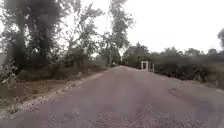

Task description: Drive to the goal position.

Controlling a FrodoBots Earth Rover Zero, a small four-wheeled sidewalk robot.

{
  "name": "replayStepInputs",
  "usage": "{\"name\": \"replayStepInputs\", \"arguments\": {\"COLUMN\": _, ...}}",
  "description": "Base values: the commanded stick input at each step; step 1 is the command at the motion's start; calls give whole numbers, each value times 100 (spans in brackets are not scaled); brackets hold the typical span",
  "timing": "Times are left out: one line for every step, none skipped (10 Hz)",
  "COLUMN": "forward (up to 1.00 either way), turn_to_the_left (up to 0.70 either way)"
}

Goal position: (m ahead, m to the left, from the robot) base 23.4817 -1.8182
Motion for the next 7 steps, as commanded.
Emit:
{"name": "replayStepInputs", "arguments": {"forward": 85, "turn_to_the_left": 0}}
{"name": "replayStepInputs", "arguments": {"forward": 85, "turn_to_the_left": 0}}
{"name": "replayStepInputs", "arguments": {"forward": 85, "turn_to_the_left": 0}}
{"name": "replayStepInputs", "arguments": {"forward": 85, "turn_to_the_left": 0}}
{"name": "replayStepInputs", "arguments": {"forward": 85, "turn_to_the_left": 0}}
{"name": "replayStepInputs", "arguments": {"forward": 85, "turn_to_the_left": 0}}
{"name": "replayStepInputs", "arguments": {"forward": 85, "turn_to_the_left": 0}}
